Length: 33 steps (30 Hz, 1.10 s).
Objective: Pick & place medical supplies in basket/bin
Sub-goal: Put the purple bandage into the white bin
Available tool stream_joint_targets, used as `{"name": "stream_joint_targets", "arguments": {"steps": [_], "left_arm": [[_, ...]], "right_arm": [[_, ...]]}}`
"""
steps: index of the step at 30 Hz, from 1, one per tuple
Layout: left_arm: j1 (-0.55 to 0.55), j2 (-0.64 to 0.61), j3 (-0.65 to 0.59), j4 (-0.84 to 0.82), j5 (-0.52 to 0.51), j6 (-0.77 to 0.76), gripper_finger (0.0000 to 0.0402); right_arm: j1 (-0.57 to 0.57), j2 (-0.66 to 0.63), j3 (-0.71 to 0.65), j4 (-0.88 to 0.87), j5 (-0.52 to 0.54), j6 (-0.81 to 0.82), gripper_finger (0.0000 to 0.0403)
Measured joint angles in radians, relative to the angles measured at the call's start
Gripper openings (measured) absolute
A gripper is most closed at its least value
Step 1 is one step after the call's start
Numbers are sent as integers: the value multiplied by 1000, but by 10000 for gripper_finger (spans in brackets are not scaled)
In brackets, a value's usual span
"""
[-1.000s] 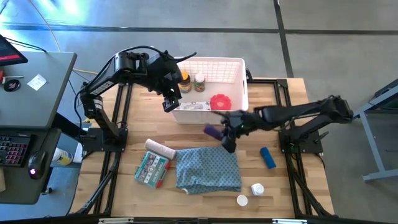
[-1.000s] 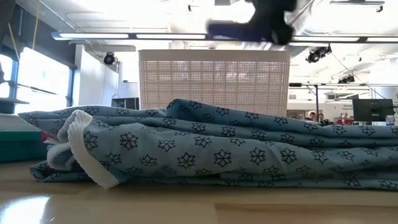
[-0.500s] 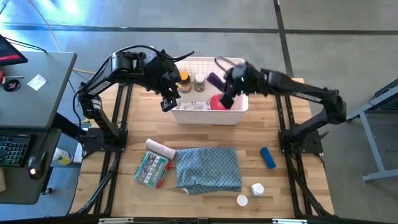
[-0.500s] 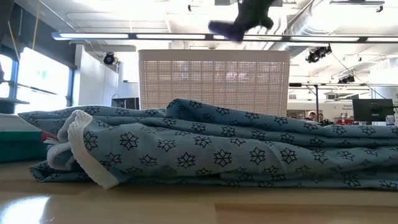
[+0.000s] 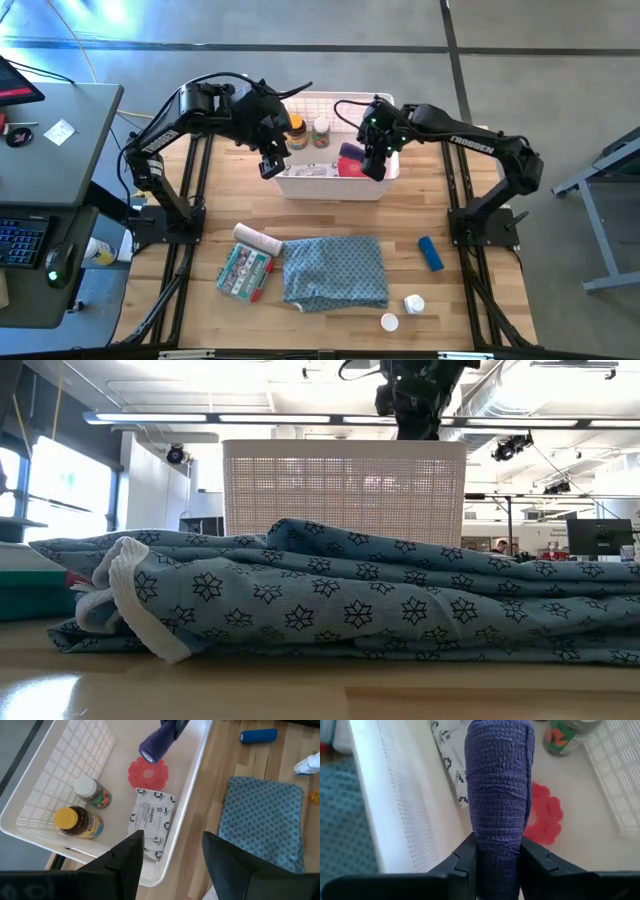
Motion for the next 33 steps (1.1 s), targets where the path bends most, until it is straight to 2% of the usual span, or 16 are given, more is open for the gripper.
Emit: {"name": "stream_joint_targets", "arguments": {"steps": [6,12,16,22,26,33], "left_arm": [[0,0,0,3,0,-16,234],[0,0,0,3,1,-16,234],[0,0,0,0,17,-17,234],[0,0,0,-1,21,-17,234],[0,0,0,-2,21,-17,234],[0,0,0,-2,21,-13,234]], "right_arm": [[-1,74,0,16,1,-64,90],[-3,149,1,28,-8,-16,86],[-20,172,5,43,-34,69,86],[-90,178,11,102,-146,282,84],[-113,177,16,105,-86,297,84],[-116,192,15,105,6,145,84]]}}
